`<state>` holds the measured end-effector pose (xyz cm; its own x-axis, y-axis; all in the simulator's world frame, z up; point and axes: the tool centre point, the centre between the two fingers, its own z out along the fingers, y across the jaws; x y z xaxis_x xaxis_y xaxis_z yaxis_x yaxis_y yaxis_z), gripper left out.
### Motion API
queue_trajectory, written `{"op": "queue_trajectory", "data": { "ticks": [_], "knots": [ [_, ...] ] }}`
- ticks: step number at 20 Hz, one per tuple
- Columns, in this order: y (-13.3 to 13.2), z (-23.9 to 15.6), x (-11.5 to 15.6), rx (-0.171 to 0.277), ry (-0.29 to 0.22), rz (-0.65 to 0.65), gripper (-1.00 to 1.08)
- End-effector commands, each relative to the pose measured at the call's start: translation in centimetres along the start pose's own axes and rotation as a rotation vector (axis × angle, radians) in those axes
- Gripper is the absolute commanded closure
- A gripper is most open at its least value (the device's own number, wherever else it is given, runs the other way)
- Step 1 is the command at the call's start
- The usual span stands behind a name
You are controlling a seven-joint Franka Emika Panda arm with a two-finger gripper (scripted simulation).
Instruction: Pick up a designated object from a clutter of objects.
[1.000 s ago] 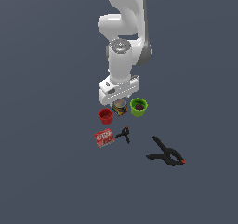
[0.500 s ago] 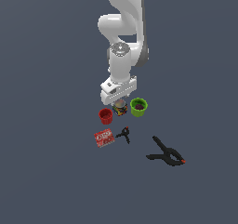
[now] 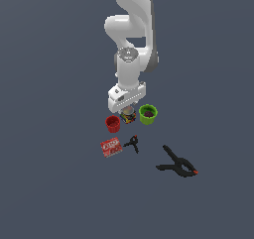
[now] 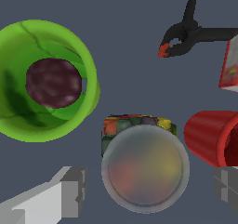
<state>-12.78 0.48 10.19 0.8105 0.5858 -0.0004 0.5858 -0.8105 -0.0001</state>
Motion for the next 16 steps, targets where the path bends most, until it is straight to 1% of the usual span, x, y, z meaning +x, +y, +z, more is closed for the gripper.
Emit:
{"op": "queue_trajectory", "data": {
  "ticks": [1, 9, 16],
  "knots": [
    [0.0, 0.7, 0.0, 0.000, 0.000, 0.000, -0.92],
    [-0.1, 3.7, -0.1, 0.000, 0.000, -0.003, -0.92],
    [-0.1, 4.5, -0.1, 0.000, 0.000, -0.003, -0.92]
  ]
}}
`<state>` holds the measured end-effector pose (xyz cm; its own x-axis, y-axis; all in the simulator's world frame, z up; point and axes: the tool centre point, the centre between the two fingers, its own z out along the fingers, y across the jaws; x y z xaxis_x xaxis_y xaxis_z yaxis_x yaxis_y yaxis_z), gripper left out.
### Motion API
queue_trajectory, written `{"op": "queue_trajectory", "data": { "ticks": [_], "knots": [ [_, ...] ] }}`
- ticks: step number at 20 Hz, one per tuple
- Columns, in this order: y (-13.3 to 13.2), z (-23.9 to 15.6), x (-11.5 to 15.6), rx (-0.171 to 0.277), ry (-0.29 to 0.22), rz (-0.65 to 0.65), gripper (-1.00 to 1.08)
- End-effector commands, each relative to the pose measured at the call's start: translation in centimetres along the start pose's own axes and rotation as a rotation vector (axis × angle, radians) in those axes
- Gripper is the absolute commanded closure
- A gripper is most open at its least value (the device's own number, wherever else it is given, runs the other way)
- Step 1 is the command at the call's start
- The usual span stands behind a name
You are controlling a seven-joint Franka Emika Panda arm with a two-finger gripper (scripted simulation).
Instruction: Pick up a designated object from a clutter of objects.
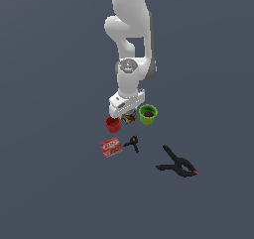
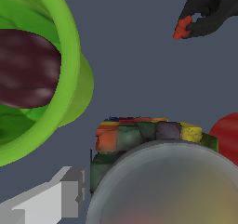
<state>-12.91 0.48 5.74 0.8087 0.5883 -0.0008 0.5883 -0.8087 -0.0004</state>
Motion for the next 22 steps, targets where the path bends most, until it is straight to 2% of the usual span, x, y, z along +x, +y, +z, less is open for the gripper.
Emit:
{"op": "queue_trajectory", "data": {
  "ticks": [1, 3, 4, 22],
  "knots": [
    [0.0, 0.0, 0.1, -0.001, 0.001, 0.000, -0.92],
    [0.0, -0.1, 0.1, -0.001, 0.001, 0.000, -0.92],
    [0.0, -0.1, 0.1, -0.001, 0.001, 0.000, 1.08],
    [-0.2, -1.2, 0.1, 0.000, 0.000, 0.000, 1.08]
  ]
}}
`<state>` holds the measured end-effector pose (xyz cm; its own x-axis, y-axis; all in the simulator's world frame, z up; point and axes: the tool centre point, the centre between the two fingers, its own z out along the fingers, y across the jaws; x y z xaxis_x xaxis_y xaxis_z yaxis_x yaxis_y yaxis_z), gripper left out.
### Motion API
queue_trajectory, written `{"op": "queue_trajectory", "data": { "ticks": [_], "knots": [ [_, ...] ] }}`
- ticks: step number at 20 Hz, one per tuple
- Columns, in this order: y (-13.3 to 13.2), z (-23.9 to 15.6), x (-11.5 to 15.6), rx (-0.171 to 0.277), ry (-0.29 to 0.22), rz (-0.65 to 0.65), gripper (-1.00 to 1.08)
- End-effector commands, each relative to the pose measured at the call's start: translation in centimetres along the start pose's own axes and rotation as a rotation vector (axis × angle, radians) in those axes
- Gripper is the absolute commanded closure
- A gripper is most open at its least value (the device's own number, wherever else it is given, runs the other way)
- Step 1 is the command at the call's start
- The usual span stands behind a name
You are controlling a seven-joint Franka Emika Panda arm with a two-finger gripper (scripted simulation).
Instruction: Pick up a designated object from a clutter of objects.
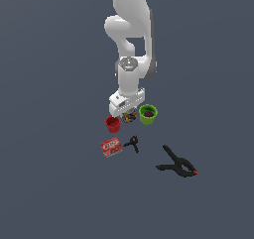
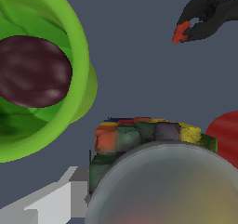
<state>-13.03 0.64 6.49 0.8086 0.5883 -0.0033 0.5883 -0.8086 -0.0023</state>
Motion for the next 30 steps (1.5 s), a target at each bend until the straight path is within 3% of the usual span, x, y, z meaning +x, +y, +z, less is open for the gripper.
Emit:
{"op": "queue_trajectory", "data": {
  "ticks": [1, 11, 30],
  "knots": [
    [-0.1, -0.8, 0.1, -0.002, 0.003, 0.000, 1.08],
    [-1.1, -6.1, 0.3, -0.002, 0.002, 0.000, 1.08],
    [-4.0, -21.4, 1.1, -0.004, 0.002, 0.000, 1.08]
  ]
}}
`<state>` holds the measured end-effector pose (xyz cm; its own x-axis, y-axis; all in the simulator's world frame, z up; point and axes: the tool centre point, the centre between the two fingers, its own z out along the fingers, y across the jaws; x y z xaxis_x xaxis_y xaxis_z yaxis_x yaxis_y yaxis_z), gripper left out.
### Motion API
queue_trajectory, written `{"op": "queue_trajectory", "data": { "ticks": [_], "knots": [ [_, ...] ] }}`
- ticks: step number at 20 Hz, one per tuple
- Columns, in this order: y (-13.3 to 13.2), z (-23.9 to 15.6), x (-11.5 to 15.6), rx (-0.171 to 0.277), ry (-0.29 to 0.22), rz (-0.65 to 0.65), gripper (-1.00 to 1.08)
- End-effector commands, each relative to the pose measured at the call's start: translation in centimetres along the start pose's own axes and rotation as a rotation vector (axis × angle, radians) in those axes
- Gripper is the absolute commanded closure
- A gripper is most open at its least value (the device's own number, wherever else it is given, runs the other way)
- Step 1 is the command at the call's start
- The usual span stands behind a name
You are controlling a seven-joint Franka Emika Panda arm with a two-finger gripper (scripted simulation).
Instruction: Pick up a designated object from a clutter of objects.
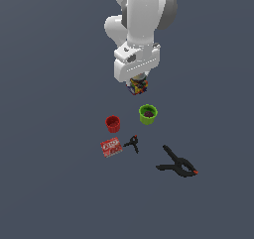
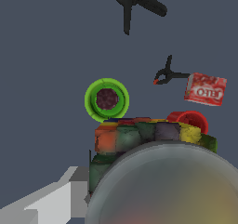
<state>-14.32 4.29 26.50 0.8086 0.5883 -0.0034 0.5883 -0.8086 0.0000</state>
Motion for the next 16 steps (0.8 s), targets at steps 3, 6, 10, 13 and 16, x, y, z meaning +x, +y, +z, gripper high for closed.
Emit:
{"op": "queue_trajectory", "data": {
  "ticks": [3, 6, 10, 13, 16],
  "knots": [
    [-0.7, -4.0, 0.3, -0.001, 0.003, 0.000, 1.08],
    [-1.1, -6.3, 0.5, -0.001, 0.003, 0.000, 1.08],
    [-1.5, -8.9, 0.7, 0.000, 0.003, 0.000, 1.08],
    [-1.7, -10.4, 0.9, 0.000, 0.003, 0.000, 1.08],
    [-1.9, -11.5, 1.0, 0.000, 0.003, 0.000, 1.08]
  ]
}}
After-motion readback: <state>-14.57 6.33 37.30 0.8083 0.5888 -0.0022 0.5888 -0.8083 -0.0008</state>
